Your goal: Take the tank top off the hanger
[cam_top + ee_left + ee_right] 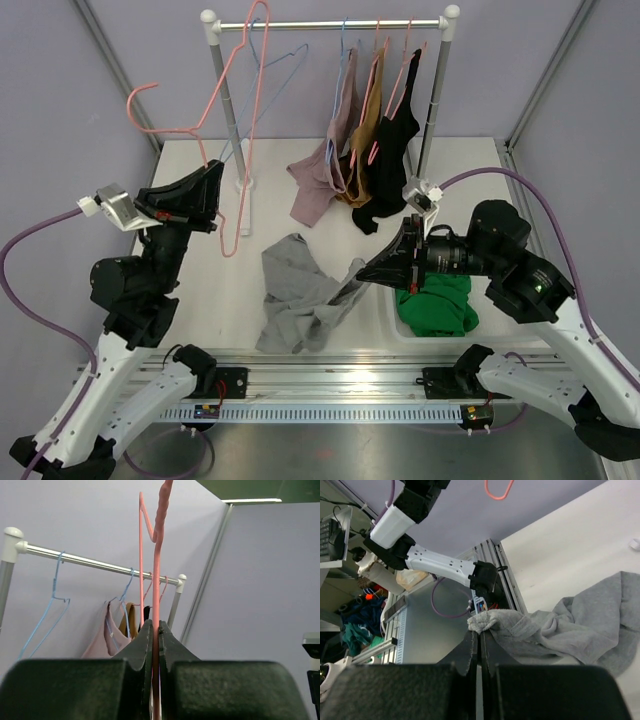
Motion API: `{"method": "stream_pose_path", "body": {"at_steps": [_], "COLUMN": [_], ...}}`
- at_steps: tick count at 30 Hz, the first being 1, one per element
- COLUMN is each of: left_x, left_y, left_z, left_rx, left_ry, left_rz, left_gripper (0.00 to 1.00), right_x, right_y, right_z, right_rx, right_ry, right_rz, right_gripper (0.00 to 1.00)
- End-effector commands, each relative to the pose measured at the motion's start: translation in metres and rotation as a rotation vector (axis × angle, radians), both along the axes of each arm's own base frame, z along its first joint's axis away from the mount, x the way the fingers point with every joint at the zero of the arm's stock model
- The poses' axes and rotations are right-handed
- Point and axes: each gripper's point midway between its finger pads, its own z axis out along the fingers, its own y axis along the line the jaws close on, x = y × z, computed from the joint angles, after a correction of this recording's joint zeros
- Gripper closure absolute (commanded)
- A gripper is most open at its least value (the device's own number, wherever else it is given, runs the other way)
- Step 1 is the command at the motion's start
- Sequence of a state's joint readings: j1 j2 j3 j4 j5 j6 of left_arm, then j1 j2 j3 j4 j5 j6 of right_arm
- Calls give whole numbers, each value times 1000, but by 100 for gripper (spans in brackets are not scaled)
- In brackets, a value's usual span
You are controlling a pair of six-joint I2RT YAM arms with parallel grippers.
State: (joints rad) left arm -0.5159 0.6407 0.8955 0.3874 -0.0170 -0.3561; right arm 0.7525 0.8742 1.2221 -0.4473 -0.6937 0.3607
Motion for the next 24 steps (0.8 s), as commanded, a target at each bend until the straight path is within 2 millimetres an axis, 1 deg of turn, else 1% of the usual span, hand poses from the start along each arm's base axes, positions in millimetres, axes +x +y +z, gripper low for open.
{"method": "stream_pose_path", "body": {"at_steps": [1, 2, 3, 4, 5, 6, 7, 8, 9, 10, 11, 12, 13, 14, 15, 16, 17, 18, 19, 20, 21, 22, 23, 24], "left_x": [-2, 6, 8, 9, 15, 18, 22, 27, 29, 33, 38, 43, 47, 53, 56, 58, 61, 66, 70, 72, 77, 79, 82, 86], "left_y": [23, 17, 15, 15, 13, 13, 14, 13, 13, 13, 10, 8, 8, 4, 3, 2, 0, -3, -4, -4, -5, -6, -5, -6], "left_z": [21, 3, -2, -2, -20, -29, -34, -51, -56, -62, -70, -75, -79, -82, -83, -82, -89, -81, -81, -85, -79, -79, -81, -82], "left_rx": [-66, 2, 31, 41, 80, 94, 106, 148, 167, 183, 216, 236, 255, 287, 311, 327, 359, 375, 385, 402, 406, 412, 424, 436], "left_ry": [-13, 80, 117, 143, 217, 257, 292, 359, 390, 423, 469, 494, 519, 557, 572, 583, 619, 618, 633, 657, 657, 665, 681, 693], "left_rz": [93, 92, 89, 91, 98, 104, 118, 126, 135, 148, 149, 154, 164, 166, 171, 170, 171, 173, 178, 185, 192, 195, 205, 214], "left_gripper": [100, 100, 100, 100, 100, 100, 100, 100, 100, 100, 100, 100, 100, 100, 100, 100, 100, 100, 100, 100, 100, 100, 100, 100], "right_x": [1, 4, 10, 15, 20, 33, 39, 46, 63, 58, 61, 77, 72, 77, 89, 93, 96, 107, 111, 115, 123, 127, 127, 128], "right_y": [-11, -12, -9, -8, -4, 1, 6, 11, 18, 29, 35, 44, 54, 60, 67, 72, 77, 83, 85, 89, 87, 83, 80, 76], "right_z": [13, 14, 7, 2, -7, -17, -26, -43, -54, -64, -79, -96, -106, -115, -133, -142, -152, -168, -175, -177, -189, -190, -189, -177], "right_rx": [-12, -17, -42, -57, -78, -103, -119, -147, -165, -187, -220, -272, -302, -326, -359, -379, -391, -420, -440, -449, -492, -504, -506, -466], "right_ry": [-69, -68, -47, -30, -6, 14, 32, 69, 73, 75, 77, 62, 53, 62, 102, 105, 128, 136, 145, 143, 148, 151, 150, 135], "right_rz": [-42, -60, -80, -94, -105, -138, -152, -176, -241, -226, -245, -329, -326, -344, -394, -406, -420, -460, -481, -491, -532, -566, -581, -606], "right_gripper": [100, 100, 100, 100, 100, 100, 100, 100, 100, 100, 100, 100, 99, 98, 98, 98, 95, 95, 95, 77, 51, 32, 17, 1]}}
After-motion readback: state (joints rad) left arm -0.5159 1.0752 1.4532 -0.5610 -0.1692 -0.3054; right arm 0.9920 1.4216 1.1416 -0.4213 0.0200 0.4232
